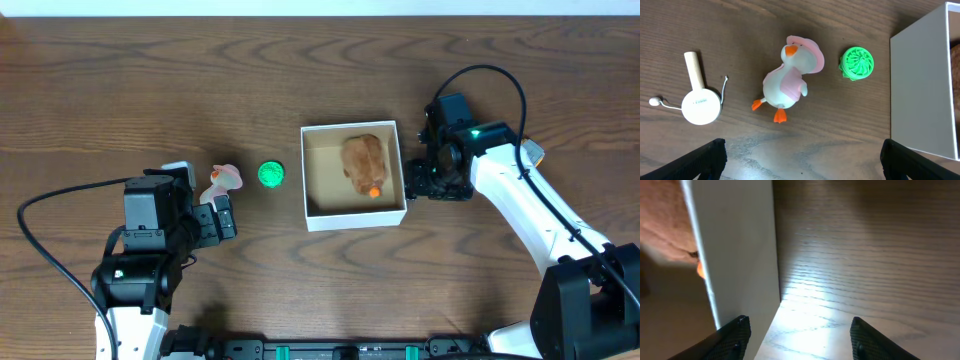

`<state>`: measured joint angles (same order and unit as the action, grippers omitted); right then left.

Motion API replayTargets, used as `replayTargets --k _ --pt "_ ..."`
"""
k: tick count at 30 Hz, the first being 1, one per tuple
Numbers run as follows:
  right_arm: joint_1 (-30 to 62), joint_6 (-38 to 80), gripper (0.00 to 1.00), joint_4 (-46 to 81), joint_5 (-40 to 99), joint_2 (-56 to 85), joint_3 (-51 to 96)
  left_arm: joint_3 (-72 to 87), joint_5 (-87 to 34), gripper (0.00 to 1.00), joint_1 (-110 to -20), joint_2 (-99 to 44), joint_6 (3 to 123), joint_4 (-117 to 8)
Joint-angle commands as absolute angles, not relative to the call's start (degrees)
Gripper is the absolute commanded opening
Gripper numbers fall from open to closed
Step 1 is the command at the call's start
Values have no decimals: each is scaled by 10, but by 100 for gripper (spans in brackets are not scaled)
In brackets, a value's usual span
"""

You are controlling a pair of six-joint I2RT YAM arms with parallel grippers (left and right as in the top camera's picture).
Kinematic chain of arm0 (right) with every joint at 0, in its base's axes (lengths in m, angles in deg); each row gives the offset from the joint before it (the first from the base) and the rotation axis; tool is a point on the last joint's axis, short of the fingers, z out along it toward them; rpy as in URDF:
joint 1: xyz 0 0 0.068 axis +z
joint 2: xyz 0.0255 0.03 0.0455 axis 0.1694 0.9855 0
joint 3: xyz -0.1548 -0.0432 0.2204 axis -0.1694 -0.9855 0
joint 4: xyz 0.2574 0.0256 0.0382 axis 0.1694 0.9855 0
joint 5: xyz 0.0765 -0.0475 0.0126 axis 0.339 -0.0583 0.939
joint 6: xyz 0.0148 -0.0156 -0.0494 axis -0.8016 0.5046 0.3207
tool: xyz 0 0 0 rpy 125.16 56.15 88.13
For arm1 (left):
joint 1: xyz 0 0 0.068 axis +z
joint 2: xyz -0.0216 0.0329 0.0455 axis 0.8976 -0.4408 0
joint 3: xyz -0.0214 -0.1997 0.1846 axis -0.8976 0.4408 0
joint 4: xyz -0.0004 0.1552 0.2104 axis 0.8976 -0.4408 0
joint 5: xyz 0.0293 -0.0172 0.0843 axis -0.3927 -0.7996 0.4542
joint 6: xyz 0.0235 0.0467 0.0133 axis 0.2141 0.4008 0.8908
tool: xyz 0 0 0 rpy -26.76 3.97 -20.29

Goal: Pack container
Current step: 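Move the right gripper to the yellow toy truck and grasp it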

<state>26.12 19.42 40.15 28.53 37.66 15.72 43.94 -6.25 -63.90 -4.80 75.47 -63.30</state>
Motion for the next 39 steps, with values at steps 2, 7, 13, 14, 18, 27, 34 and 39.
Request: replayTargets --k 2,7,13,14,18,27,34,39 --pt "266 216 66 400 317 377 157 426 -62 98 -639 -50 753 -633" --pt "266 216 67 399 317 377 157 426 -62 98 -639 -50 754 -633" --pt "264 128 76 393 188 374 172 426 -62 98 -639 -50 753 -633" --pt "262 112 76 397 160 372 183 426 -62 98 -639 -50 753 -633" --pt "235 42 76 427 75 363 256 426 -62 98 -639 -50 753 -633" --pt "56 -94 99 444 113 364 337 426 -62 98 -639 -50 753 -633" --pt "-26 -93 99 447 116 378 322 426 -62 98 -639 -50 753 -632" --pt "-33 -82 99 445 115 416 312 426 -62 98 -639 -50 753 -633"
